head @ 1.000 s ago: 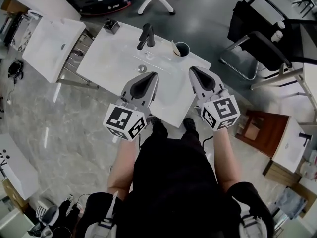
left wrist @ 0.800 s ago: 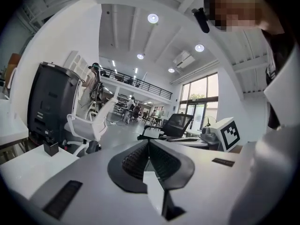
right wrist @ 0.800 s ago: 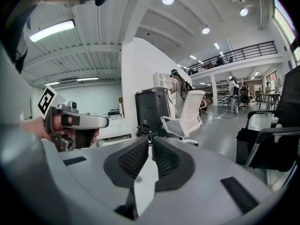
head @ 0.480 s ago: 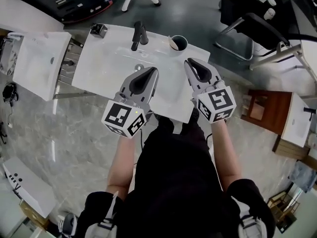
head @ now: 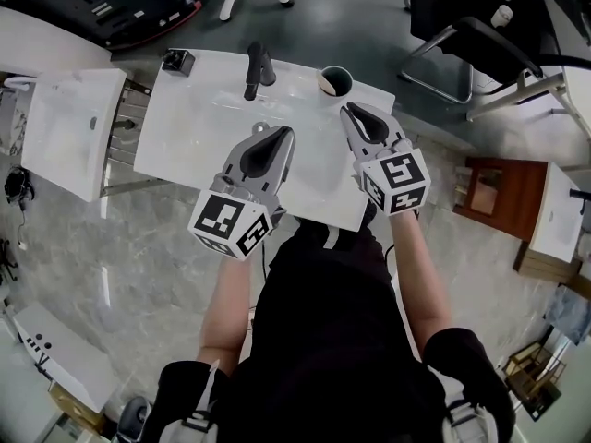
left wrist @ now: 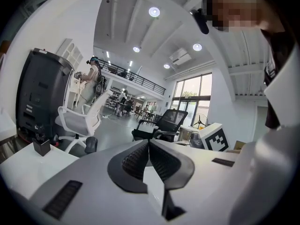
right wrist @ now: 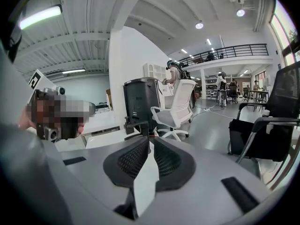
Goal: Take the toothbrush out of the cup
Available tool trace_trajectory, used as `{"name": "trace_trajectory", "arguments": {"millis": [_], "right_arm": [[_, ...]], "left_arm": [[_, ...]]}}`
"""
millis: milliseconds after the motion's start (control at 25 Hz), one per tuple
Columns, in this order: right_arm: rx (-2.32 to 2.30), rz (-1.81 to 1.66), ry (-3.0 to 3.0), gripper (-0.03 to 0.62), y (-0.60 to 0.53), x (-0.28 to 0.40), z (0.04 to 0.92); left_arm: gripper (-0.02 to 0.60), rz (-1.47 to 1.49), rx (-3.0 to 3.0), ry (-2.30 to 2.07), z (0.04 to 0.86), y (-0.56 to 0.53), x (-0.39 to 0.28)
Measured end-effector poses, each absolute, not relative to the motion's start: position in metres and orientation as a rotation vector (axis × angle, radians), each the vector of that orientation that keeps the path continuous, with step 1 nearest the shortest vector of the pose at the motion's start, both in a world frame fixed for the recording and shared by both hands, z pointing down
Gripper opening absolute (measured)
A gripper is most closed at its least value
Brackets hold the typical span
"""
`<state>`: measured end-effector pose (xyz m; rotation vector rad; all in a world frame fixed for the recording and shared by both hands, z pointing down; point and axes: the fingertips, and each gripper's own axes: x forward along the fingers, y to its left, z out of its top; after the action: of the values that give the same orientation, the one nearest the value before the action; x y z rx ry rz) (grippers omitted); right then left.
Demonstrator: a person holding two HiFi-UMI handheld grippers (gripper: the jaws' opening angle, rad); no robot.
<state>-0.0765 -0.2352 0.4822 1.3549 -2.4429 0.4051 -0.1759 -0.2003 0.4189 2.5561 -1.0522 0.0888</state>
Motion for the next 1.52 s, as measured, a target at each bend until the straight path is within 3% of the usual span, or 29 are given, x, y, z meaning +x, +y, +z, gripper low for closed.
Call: {"name": "trace_trajectory", "arguments": {"millis": [440,560,1520], "right_arm": [[1.303,0.345,-2.362,0.037,-0.267,-0.082,0.52],[1.276,0.317,-2.349,0.1,-0.273,-0.086,0.527],[1.285,0.275,-2.3,0.085,-0.303,-0.096,0.545]], "left_arm": [[0.021,0.127,2.53,-1.048,0.43,-0.203,-0.183],[0.021,0.133,2.524,-1.058,0.432,-0.202,-0.186],[0.021,0.158,2.51,-1.114,0.429,-0.195,-0.202]]}}
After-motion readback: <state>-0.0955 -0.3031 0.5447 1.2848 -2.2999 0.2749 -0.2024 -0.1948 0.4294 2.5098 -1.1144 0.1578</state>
